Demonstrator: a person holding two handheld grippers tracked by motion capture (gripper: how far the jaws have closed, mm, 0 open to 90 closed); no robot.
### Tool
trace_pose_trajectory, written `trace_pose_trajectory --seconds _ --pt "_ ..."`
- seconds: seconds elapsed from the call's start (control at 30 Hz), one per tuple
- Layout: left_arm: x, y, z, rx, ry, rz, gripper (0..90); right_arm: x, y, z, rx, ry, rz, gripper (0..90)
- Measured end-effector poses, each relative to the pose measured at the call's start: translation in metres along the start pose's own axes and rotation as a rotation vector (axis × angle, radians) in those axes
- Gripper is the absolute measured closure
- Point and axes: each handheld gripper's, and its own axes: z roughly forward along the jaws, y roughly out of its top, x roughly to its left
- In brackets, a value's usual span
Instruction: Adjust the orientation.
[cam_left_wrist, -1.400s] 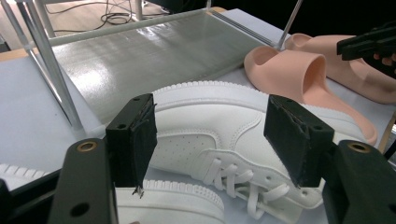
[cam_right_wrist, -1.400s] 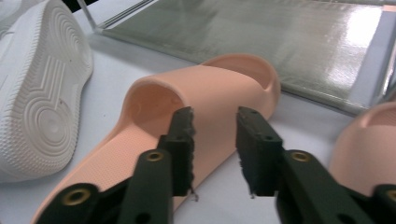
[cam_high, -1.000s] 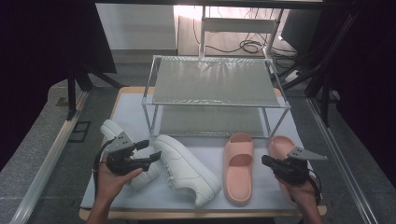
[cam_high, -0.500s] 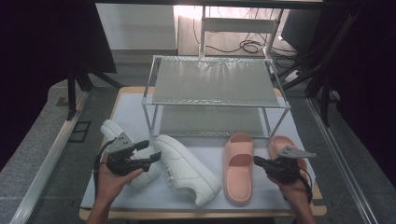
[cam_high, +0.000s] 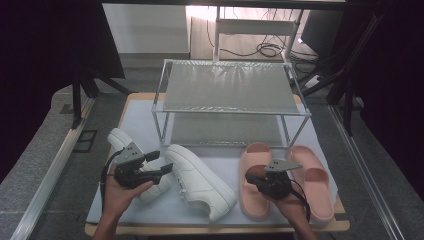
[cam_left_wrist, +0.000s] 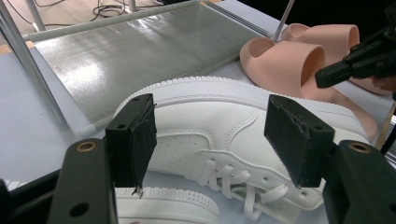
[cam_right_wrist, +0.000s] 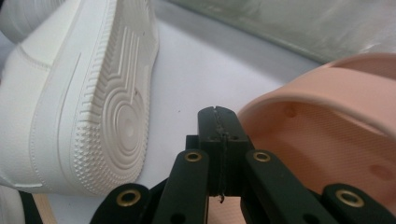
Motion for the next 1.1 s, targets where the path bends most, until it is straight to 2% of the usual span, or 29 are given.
trace_pose_trajectory --seconds 0.13,0.23,0.47,0.77,1.03,1.1 --pt "0.000 0.000 0.001 0.002 0.000 0.001 34.6 0.006 -0.002 0.009 0.027 -0.001 -0.005 90.0" --pt "0.000 0.000 0.001 0.007 -0.002 0.004 34.6 0.015 -0.005 0.020 0.065 0.004 -0.035 90.0" --pt "0.000 0.000 0.001 0.006 -0.001 0.004 34.6 0.021 -0.009 0.030 0.114 -0.004 -0.047 90.0" --pt "0.001 -0.001 0.003 0.013 -0.001 0.005 34.7 0.025 -0.012 0.024 0.130 -0.022 -0.058 90.0" --pt "-0.001 -0.001 0.005 0.020 -0.002 0.008 34.7 0.023 -0.018 0.016 0.128 -0.016 -0.048 90.0" --pt "0.000 -0.001 0.005 0.021 -0.002 0.008 34.7 0.019 -0.022 0.009 0.127 -0.010 -0.038 90.0"
